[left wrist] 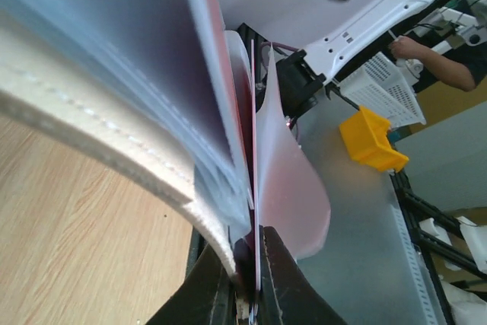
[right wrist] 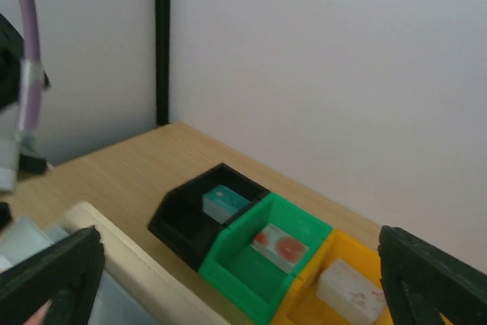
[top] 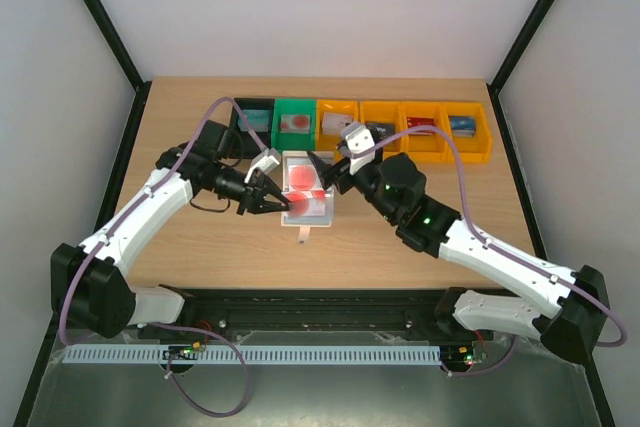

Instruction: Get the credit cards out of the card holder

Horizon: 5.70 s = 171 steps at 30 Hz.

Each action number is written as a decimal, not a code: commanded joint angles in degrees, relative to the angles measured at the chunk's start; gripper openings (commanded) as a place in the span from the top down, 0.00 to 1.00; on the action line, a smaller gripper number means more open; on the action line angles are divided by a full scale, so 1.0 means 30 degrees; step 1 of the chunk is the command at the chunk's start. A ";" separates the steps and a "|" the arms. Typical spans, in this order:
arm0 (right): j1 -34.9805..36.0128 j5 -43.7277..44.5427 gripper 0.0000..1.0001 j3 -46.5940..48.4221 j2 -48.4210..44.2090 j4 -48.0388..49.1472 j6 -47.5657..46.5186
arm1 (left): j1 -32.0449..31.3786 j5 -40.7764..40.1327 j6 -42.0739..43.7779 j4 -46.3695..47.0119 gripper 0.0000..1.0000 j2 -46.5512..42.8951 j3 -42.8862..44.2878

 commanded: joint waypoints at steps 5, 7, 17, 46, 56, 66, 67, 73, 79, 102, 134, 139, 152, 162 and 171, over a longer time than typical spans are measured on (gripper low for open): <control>-0.1759 -0.6279 0.01 0.2445 -0.0606 -0.4035 0.8123 | 0.0110 0.2604 0.1146 -0.0512 0.98 0.0079 0.0422; -0.2456 -0.7797 0.01 0.2270 -0.0784 -0.3872 0.9502 | 0.0112 0.2671 0.1404 -0.0678 0.98 0.0020 0.0430; -0.4375 -1.4430 0.01 0.0567 -0.1209 -0.2610 1.1732 | 0.0317 0.3091 0.2857 -0.1761 0.98 -0.0265 0.0562; -0.4629 -1.8573 0.98 -0.0934 0.1617 0.4470 1.7812 | -0.0103 -0.0244 0.0045 0.0874 0.98 -0.0279 -0.0355; -0.4608 -1.6353 0.98 -0.2485 0.2062 0.7034 2.0945 | -0.0585 -0.2651 -0.2693 0.3317 0.77 -0.0089 -0.0793; -0.4621 -1.6817 0.98 -0.1914 0.2080 0.6458 1.9954 | 0.0634 -0.1598 -0.2929 0.3212 0.57 -0.0382 -0.0581; -0.4632 -1.6895 0.98 -0.1878 0.2137 0.6455 1.9979 | 0.0664 -0.1428 -0.2893 0.3163 0.53 -0.0379 -0.0510; -0.4642 -1.7002 0.98 -0.2068 0.2173 0.6810 2.0193 | 0.0653 -0.0973 -0.2367 0.2735 0.45 -0.0426 -0.0340; -0.4657 -1.7411 0.98 -0.2079 0.2281 0.7305 2.0431 | 0.0607 -0.0891 -0.2632 0.2968 0.57 -0.0405 -0.0489; -0.5659 -1.8259 0.98 -0.1884 0.1380 0.5387 1.9049 | 0.1824 -0.0337 -0.1888 0.2101 0.76 -0.0851 -0.0159; -0.7291 -2.0381 0.98 -0.3225 0.1328 0.7908 2.1428 | 0.1038 0.1303 -0.2248 0.2510 0.98 -0.0184 -0.0269; -0.7214 -2.0739 0.98 -0.3349 0.1593 0.8664 2.1957 | 0.1048 0.1271 -0.2316 0.2698 0.91 -0.0151 -0.0269; -0.6648 -2.1188 0.99 -0.3429 0.2201 1.0719 2.3160 | 0.0865 0.0953 -0.2752 0.3258 0.77 -0.0065 -0.0478; -0.6262 -2.1140 0.98 -0.3251 0.2472 1.0924 2.3377 | 0.0683 0.0930 -0.2825 0.3279 0.79 0.0028 -0.0354; -0.6396 -2.1084 0.99 -0.3035 0.2244 0.9601 2.2453 | 0.0910 0.2199 -0.1442 0.1824 0.98 -0.0128 0.0007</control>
